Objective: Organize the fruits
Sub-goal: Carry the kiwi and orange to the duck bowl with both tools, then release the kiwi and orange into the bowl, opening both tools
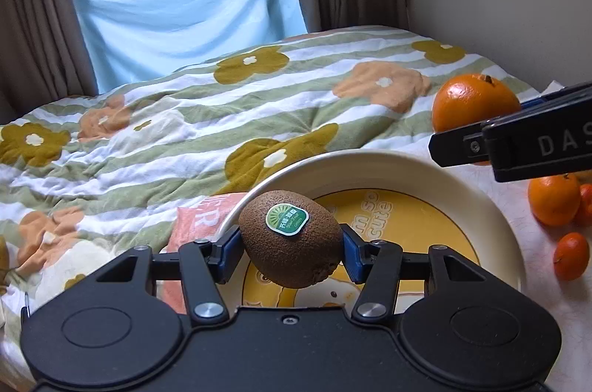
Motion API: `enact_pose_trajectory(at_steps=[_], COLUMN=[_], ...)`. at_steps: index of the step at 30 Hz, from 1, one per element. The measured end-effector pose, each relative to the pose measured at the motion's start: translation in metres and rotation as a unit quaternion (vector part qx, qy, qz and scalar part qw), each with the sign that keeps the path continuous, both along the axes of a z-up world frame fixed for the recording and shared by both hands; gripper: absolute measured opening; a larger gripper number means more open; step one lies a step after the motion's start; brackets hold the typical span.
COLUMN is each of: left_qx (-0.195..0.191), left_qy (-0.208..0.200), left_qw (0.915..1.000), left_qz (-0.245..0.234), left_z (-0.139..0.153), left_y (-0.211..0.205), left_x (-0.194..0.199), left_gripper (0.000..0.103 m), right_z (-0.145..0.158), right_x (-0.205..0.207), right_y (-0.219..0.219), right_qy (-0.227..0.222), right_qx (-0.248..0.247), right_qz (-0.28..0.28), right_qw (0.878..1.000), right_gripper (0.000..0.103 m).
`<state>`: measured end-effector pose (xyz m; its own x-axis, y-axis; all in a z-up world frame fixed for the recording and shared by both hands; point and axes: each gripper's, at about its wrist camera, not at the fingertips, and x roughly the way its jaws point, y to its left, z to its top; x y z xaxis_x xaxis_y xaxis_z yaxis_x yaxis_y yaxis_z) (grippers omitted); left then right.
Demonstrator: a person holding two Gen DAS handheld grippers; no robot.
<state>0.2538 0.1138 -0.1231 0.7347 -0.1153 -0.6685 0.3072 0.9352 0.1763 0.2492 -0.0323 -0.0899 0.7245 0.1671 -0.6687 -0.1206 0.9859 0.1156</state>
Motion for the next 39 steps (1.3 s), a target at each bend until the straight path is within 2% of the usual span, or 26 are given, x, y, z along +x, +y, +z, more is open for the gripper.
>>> enact_pose_trajectory(at_steps=[7,8,10,13,17,21,28,36,37,39], left_qx=[0.004,0.002,-0.002,0.003,-0.002,-0.019,-0.025,-0.027,-0.028,-0.029], left_qy=[0.015,0.014,0.002,-0.015,-0.010,-0.015,-0.019,-0.015,-0.016,-0.016], left_qw=[0.9997,0.9996,0.9993,0.9988,0.9992,0.9996,0.9994,0.9993,0.9993,0.9992], left_qz=[-0.020,-0.025,-0.037,-0.047,-0.038,-0.014,0.013,0.020,0.020,0.023], left_z=[-0.010,-0.010,-0.004,0.006,0.016,0.028,0.041,0.039,0.038,0.038], left_y=[-0.004,-0.004,-0.003,-0.001,0.010,0.026,0.044,0.048,0.049,0.051], left_x=[0.010,0.009,0.004,-0.006,-0.018,-0.030,-0.045,-0.050,-0.051,-0.053], left_gripper=[0.061,0.063,0.086,0.089,0.090,0.100,0.101,0.101,0.101,0.101], right_z=[-0.003,-0.003,-0.002,-0.001,0.001,-0.004,-0.024,-0.033,-0.032,-0.027], right_x=[0.005,0.005,0.006,0.008,0.011,0.017,0.024,0.027,0.025,0.021], right_y=[0.001,0.001,0.001,0.001,0.004,0.017,0.044,0.053,0.052,0.052], right_qy=[0.010,0.011,0.011,0.017,0.020,0.033,0.038,0.026,0.016,-0.003], right_qx=[-0.002,-0.003,-0.003,-0.004,-0.007,-0.018,-0.043,-0.055,-0.052,-0.048], right_qz=[-0.011,-0.012,-0.012,-0.010,0.008,0.044,0.104,0.133,0.133,0.136], right_qw=[1.000,1.000,1.000,1.000,1.000,0.998,0.993,0.989,0.990,0.990], right_gripper=[0.076,0.076,0.076,0.076,0.076,0.076,0.076,0.077,0.080,0.097])
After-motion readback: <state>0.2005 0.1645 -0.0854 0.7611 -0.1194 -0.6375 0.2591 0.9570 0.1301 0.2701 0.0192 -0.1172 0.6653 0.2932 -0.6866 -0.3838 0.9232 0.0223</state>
